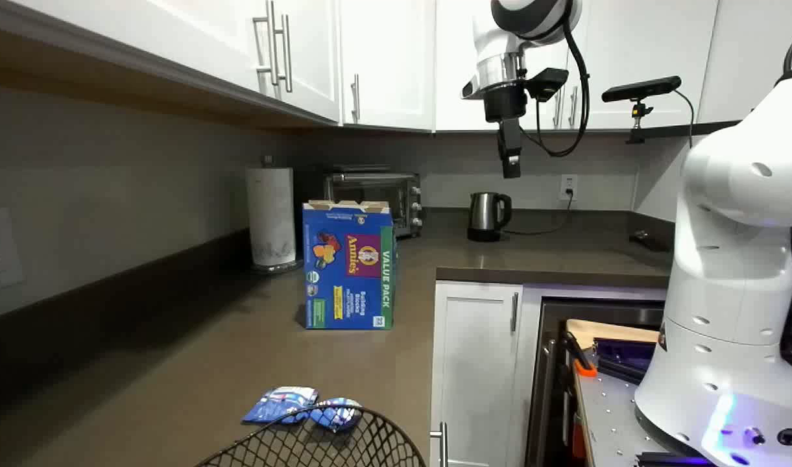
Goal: Move the black basket backwards
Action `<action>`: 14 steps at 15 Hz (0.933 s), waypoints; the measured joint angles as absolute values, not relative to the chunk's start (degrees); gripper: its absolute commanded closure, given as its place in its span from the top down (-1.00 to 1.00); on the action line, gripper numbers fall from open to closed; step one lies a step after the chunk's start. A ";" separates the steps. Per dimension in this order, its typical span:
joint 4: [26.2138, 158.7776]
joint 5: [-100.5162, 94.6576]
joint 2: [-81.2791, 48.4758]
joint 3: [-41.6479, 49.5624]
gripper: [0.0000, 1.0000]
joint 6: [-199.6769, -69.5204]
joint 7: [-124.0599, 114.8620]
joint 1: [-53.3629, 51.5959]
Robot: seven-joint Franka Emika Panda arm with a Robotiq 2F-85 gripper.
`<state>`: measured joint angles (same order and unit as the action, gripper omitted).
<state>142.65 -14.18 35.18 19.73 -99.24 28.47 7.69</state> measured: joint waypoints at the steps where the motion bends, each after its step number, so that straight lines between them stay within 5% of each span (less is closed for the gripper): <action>1: 142.65 -14.18 35.18 19.73 1.00 -99.24 28.47 7.69; 14: 142.70 -14.17 35.09 12.46 1.00 -101.56 28.33 3.17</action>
<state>142.70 -14.17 35.09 12.46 -101.56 28.33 3.17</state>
